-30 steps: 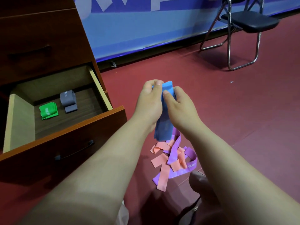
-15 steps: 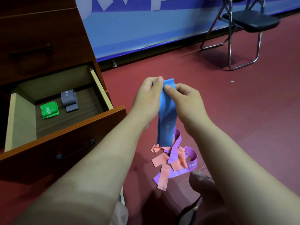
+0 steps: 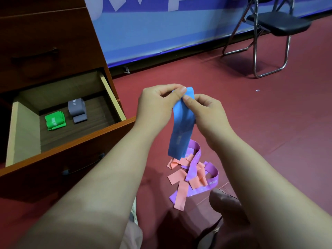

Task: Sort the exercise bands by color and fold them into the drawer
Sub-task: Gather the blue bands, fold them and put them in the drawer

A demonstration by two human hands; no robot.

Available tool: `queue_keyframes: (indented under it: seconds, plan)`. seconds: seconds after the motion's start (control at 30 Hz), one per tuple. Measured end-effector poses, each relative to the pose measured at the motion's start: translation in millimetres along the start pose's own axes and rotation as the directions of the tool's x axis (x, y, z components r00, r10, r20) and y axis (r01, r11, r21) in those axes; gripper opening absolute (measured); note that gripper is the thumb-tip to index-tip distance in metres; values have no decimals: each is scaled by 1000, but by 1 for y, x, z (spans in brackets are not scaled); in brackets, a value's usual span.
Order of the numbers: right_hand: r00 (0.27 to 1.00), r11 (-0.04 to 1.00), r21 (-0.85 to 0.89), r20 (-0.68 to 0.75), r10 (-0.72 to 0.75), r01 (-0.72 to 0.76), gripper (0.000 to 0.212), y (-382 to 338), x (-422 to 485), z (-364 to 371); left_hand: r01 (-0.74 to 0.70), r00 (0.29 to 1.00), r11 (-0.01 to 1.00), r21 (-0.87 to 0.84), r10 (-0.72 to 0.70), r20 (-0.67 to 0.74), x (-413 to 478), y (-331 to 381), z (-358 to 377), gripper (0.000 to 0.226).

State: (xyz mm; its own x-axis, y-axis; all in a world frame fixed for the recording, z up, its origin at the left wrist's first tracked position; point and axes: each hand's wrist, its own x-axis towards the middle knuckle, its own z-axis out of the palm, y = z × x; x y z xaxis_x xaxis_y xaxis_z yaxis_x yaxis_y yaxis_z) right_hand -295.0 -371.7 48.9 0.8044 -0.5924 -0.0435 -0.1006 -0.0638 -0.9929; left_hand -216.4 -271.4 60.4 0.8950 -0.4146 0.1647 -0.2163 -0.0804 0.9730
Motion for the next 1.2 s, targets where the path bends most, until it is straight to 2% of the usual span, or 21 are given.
queue_keyframes:
  seconds: [0.13, 0.37, 0.73, 0.9, 1.07, 1.13, 1.2]
  plan:
    - [1000, 1000, -3, -4, 4, -4, 22, -2, -1, -2, 20, 999, 999, 29, -21, 46, 1, -1, -5, 24]
    - [1000, 1000, -13, 29, -6, 6, 25, -2, -1, -2, 13, 1000, 1000, 25, -14, 15, 3, -5, -6, 13]
    - [991, 995, -92, 132, 38, -26, 22, 0, -1, -5, -52, 999, 993, 105, 50, 14, 0, 4, -4, 12]
    - [964, 984, -173, 257, 76, -31, 21, 11, -1, 0, -70, 997, 996, 63, 71, -13, 0, 7, -5, 9]
    - [970, 983, -168, 220, 104, -67, 20, 15, 0, 3, -78, 996, 997, -17, 77, -47, 1, 7, -6, 13]
    - [965, 983, -157, 227, 129, -94, 27, 16, 1, 4, -77, 993, 996, -48, 73, -89, 3, 7, -7, 18]
    - [960, 982, -149, 237, 147, -114, 45, 14, -1, 6, -68, 988, 995, -79, 56, -142, 7, 4, -10, 14]
